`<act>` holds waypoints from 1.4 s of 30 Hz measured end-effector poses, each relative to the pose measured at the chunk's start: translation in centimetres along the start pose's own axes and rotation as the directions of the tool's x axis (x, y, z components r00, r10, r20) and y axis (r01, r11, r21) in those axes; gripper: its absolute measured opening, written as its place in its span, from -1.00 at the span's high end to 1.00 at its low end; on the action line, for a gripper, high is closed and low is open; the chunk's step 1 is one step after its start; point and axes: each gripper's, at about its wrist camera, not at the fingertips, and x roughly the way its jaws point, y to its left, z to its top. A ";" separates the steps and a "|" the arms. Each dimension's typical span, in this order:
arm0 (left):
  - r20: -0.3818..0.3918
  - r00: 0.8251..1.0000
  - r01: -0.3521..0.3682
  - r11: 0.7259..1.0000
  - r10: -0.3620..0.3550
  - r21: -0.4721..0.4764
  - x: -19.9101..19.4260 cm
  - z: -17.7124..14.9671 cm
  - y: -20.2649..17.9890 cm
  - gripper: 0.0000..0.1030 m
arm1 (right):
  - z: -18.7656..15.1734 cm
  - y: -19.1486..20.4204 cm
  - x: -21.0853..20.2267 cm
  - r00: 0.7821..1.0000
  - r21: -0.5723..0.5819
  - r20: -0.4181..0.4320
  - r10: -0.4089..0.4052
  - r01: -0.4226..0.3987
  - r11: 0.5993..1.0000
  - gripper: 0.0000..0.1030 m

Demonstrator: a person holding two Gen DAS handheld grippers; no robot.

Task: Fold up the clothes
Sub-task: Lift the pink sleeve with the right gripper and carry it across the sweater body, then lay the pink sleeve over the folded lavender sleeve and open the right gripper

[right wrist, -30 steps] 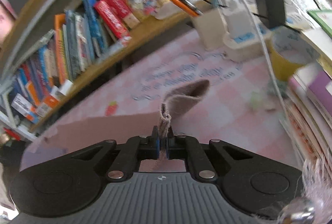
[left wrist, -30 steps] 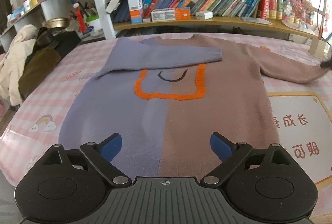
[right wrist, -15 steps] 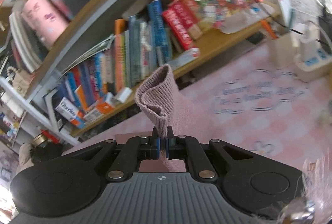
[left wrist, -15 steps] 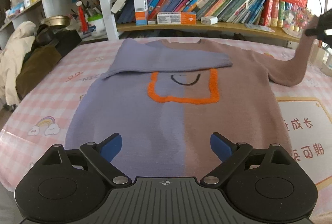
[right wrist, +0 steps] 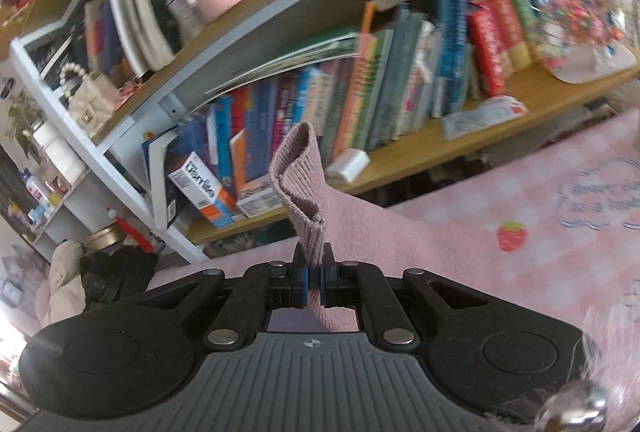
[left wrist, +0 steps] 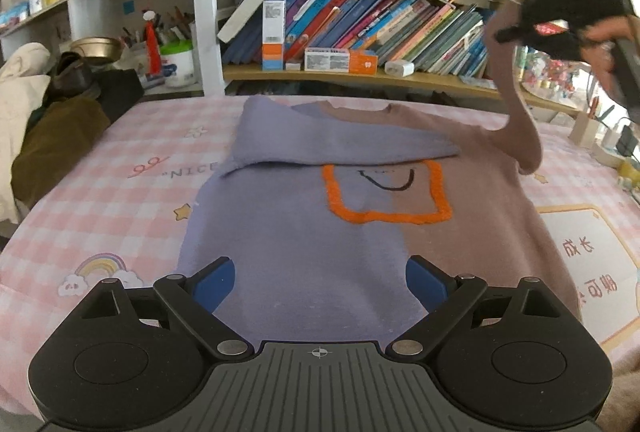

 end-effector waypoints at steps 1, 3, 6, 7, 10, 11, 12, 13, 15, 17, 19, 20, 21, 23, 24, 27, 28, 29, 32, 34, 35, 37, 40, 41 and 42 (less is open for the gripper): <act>0.003 1.000 0.004 1.000 -0.004 0.000 0.0 -0.1 0.6 -0.84 | 0.0 1.0 0.5 1.000 -0.007 0.004 -0.005 0.005 1.000 0.90; 0.011 1.000 0.009 1.000 -0.008 -0.006 -0.1 -0.3 1.8 -0.84 | -0.2 2.7 1.3 1.000 -0.015 0.009 -0.010 0.010 1.000 0.90; 0.019 1.000 0.002 0.999 -0.001 -0.036 -0.3 -0.6 3.9 -0.84 | -0.4 5.0 2.7 1.000 -0.039 0.003 -0.016 0.016 0.999 0.90; 0.021 1.000 -0.003 0.999 0.003 -0.046 -0.4 -0.6 4.6 -0.84 | -0.5 5.9 3.3 1.000 -0.054 0.000 -0.017 0.017 0.998 0.90; 0.028 1.000 -0.008 0.998 0.010 -0.064 -0.6 -0.7 6.3 -0.84 | -1.3 8.1 5.1 1.000 -0.092 -0.005 -0.026 0.026 0.995 0.90; 0.032 0.999 -0.009 0.998 0.011 -0.067 -0.7 -0.7 6.7 -0.85 | -1.7 8.8 5.8 0.999 -0.101 -0.009 -0.032 0.031 0.994 0.90; 0.035 0.999 -0.009 0.998 0.011 -0.068 -0.8 -0.7 7.2 -0.85 | -2.1 9.4 6.4 0.999 -0.109 -0.012 -0.038 0.036 0.993 0.90; 0.036 0.999 -0.010 0.998 0.012 -0.069 -0.8 -0.7 7.6 -0.85 | -2.5 10.1 7.1 0.999 -0.117 -0.015 -0.043 0.041 0.992 0.90; 0.035 0.999 -0.010 0.998 0.013 -0.069 -0.8 -0.6 8.2 -0.85 | -3.4 11.0 8.2 0.998 -0.122 -0.021 -0.056 0.054 0.991 0.90; 0.033 0.999 -0.012 0.998 0.014 -0.066 -0.9 -0.6 8.8 -0.85 | -4.2 11.7 9.2 0.997 -0.125 -0.027 -0.067 0.064 0.990 0.90; 0.034 0.999 -0.013 0.998 0.016 -0.063 -1.0 -0.6 9.3 -0.85 | -4.9 12.2 10.0 0.997 -0.125 -0.034 -0.076 0.071 0.990 0.90; 0.035 0.999 -0.013 0.998 0.016 -0.062 -1.1 -0.6 9.5 -0.85 | -5.2 12.3 10.2 0.996 -0.126 -0.038 -0.079 0.074 0.989 0.90; 0.035 0.999 -0.014 0.998 0.016 -0.060 -1.2 -0.6 9.7 -0.85 | -5.5 12.5 10.6 0.996 -0.128 -0.043 -0.083 0.077 0.989 0.90; 0.033 0.999 -0.017 0.998 0.018 -0.055 -1.3 -0.6 10.0 -0.85 | -6.1 12.8 11.5 0.994 -0.139 -0.060 -0.093 0.084 0.987 0.90; 0.031 0.999 -0.018 0.998 0.019 -0.053 -1.3 -0.6 10.2 -0.85 | -6.5 13.0 11.9 0.993 -0.146 -0.069 -0.098 0.087 0.985 0.90; 0.025 0.999 -0.025 0.998 0.027 -0.049 -1.5 -0.8 10.6 -0.85 | -7.6 13.3 13.2 0.988 -0.173 -0.106 -0.112 0.092 0.981 0.90; 0.024 0.999 -0.028 0.998 0.030 -0.049 -1.5 -0.8 10.7 -0.85 | -8.0 13.3 13.6 0.986 -0.181 -0.117 -0.117 0.094 0.979 0.90; 0.023 0.999 -0.031 0.998 0.033 -0.048 -1.6 -0.8 10.8 -0.85 | -8.3 13.3 14.1 0.984 -0.188 -0.128 -0.122 0.097 0.977 0.90; 0.020 0.999 -0.041 0.998 0.041 -0.047 -1.8 -1.0 11.1 -0.85 | -9.2 13.3 15.1 0.978 -0.200 -0.159 -0.135 0.102 0.974 0.90; 0.017 0.999 -0.042 0.998 0.043 -0.044 -1.8 -1.0 11.1 -0.85 | -9.7 13.3 15.7 0.974 -0.208 -0.179 -0.138 0.100 0.973 0.90; 0.016 0.999 -0.042 0.998 0.043 -0.042 -1.9 -1.0 11.1 -0.85 | -9.9 13.3 16.0 0.972 -0.212 -0.190 -0.140 0.099 0.972 0.90; 0.015 0.999 -0.042 0.998 0.043 -0.040 -1.9 -1.0 11.1 -0.86 | -10.4 13.4 16.4 0.968 -0.223 -0.204 -0.147 0.101 0.970 0.88; 0.014 0.999 -0.041 0.998 0.042 -0.039 -1.8 -0.9 11.1 -0.86 | -11.2 13.7 16.9 0.964 -0.268 -0.209 -0.166 0.107 0.958 0.61; 0.014 0.999 -0.041 0.998 0.042 -0.039 -1.8 -0.8 11.1 -0.86 | -11.4 14.0 17.0 0.964 -0.297 -0.205 -0.172 0.106 0.949 0.25; 0.016 0.999 -0.041 0.998 0.042 -0.038 -1.8 -0.8 11.0 -0.86 | -11.6 14.3 17.0 0.965 -0.334 -0.199 -0.173 0.099 0.937 0.08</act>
